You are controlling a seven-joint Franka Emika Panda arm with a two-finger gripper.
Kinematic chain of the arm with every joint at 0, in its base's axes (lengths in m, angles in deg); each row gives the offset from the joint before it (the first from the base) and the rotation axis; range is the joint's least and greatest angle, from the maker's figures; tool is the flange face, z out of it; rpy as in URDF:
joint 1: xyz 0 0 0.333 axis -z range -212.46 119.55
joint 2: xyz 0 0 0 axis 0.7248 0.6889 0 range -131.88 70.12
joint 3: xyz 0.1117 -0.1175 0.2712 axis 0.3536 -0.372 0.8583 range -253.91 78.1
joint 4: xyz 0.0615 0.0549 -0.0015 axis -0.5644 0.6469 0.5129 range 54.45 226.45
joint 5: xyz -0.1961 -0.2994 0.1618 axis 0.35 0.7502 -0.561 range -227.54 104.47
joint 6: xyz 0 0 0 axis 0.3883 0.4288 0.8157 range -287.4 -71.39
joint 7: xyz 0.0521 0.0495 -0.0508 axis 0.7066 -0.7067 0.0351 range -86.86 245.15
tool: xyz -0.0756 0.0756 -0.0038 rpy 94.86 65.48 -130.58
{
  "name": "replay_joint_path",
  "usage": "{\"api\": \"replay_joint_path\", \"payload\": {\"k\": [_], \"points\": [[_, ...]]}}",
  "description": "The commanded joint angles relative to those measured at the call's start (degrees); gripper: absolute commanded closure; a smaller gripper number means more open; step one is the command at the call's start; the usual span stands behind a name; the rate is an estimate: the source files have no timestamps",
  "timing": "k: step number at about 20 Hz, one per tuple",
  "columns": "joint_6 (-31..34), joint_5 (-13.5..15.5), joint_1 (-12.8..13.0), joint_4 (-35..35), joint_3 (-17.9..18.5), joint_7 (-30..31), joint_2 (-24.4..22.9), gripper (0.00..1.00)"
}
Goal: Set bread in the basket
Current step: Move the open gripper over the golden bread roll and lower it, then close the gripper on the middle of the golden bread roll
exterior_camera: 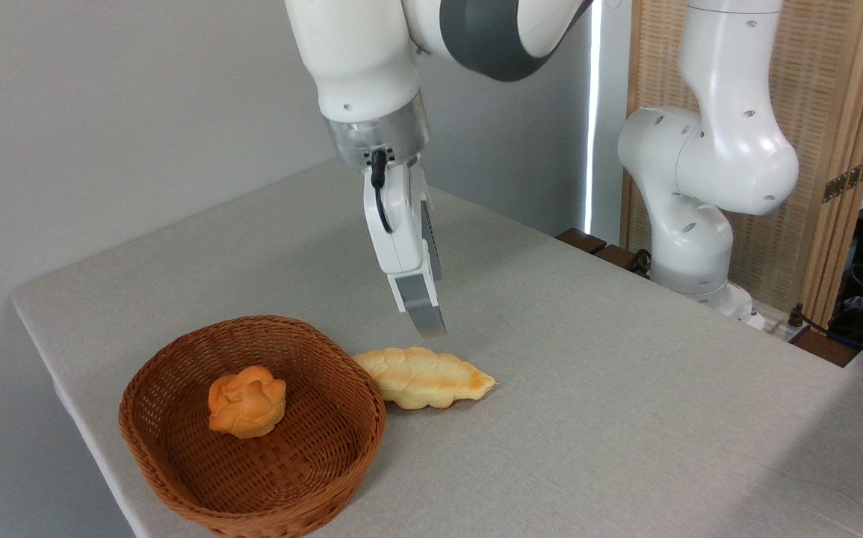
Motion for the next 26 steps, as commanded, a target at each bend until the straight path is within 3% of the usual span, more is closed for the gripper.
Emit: {"api": "replay_joint_path", "payload": {"k": [1, 7, 10, 22, 24, 26], "points": [[-4.25, -0.81, 1.07, 4.96, 0.28, -1.43, -1.33, 0.00], [-9.26, -1.07, 1.07, 9.00, 0.28, -5.73, -1.24, 0.00], [-9.44, -6.87, 1.33, 10.32, 0.19, -6.09, -1.15, 0.00], [-12.34, -7.49, 2.74, 13.23, 0.19, -6.35, -0.54, 0.00], [-12.34, -10.46, 2.91, 13.58, 0.19, -6.44, -0.45, 0.00], [-12.34, -11.53, 3.53, 13.84, 0.19, -6.44, -0.54, 0.00]]}}
